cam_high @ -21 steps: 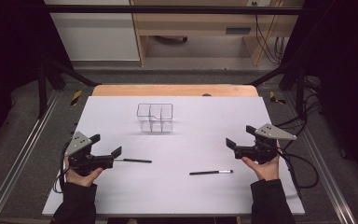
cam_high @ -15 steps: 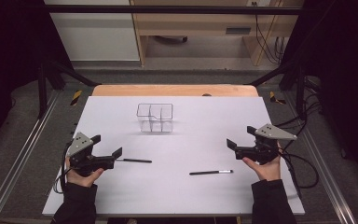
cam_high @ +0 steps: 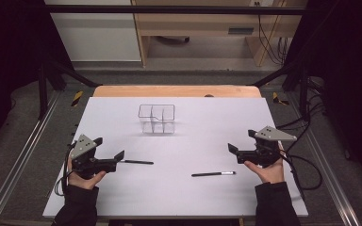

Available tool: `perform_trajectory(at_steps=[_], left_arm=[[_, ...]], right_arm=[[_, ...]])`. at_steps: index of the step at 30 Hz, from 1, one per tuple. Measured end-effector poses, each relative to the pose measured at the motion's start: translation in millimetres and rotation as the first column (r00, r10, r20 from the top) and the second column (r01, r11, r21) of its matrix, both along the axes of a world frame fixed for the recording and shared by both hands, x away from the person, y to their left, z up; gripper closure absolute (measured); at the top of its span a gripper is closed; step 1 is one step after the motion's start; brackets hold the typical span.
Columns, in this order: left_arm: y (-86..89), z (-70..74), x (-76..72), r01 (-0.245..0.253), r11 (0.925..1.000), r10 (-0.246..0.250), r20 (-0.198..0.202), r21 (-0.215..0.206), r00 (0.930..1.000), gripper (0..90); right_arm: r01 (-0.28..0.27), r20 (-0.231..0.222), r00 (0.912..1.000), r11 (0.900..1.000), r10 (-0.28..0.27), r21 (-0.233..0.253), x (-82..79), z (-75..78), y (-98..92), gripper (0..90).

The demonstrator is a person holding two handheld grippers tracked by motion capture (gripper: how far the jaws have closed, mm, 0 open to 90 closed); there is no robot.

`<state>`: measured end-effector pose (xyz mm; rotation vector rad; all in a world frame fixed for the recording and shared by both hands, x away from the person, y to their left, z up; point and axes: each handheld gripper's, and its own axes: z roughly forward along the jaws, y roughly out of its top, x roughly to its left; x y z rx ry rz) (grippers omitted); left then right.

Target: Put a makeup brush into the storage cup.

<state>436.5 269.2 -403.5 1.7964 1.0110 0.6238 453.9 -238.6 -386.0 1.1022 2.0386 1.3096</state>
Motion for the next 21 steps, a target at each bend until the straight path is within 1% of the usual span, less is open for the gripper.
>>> perform_trajectory(at_steps=[3,10,11,14,16,17,18,21], left_arm=[[0.4,-0.6,-0.1,0.0,1.0,0.0,-0.002,0.001,1.0,3.5],[0.0,-3.0,0.6,0.0,0.9999,0.0,-0.01,0.011,0.9999,3.7],[0.0,-3.3,0.7,-0.001,0.9999,0.001,-0.011,0.013,0.9999,3.6],[-0.2,-3.6,0.6,-0.002,0.9999,0.002,-0.013,0.016,0.9999,3.6],[-0.7,-4.0,0.6,-0.001,0.9998,0.001,-0.016,0.019,0.9999,3.7],[-1.0,-4.4,0.8,0.0,0.9998,0.001,-0.018,0.021,0.9998,3.7],[-1.3,-4.7,0.9,-0.001,0.9997,0.001,-0.02,0.023,0.9998,3.7],[-1.8,-5.1,0.8,0.0,0.9996,0.001,-0.022,0.027,0.9997,3.6]], right_arm=[[-0.013,-0.003,0.9999,1.0,0.013,-0.004,-0.8,-0.5,2.4,7.3],[-0.038,-0.023,0.9991,0.999,0.037,-0.033,-2.7,-1.1,10.1,7.4],[-0.054,-0.04,0.9978,0.998,0.052,-0.043,-3.0,-2.8,13.3,7.5],[-0.068,-0.058,0.9962,0.996,0.064,-0.057,-2.5,-5.6,17.2,7.4],[-0.091,-0.086,0.9929,0.991,0.083,-0.094,-1.4,-12.2,25.8,7.7],[-0.091,-0.086,0.9929,0.991,0.083,-0.094,-1.4,-12.2,25.8,7.7],[-0.111,-0.101,0.9898,0.988,0.1,-0.106,-0.9,-16.9,30.6,8.1],[-0.124,-0.118,0.9869,0.985,0.11,-0.121,-1.0,-21.2,35.0,8.2]])
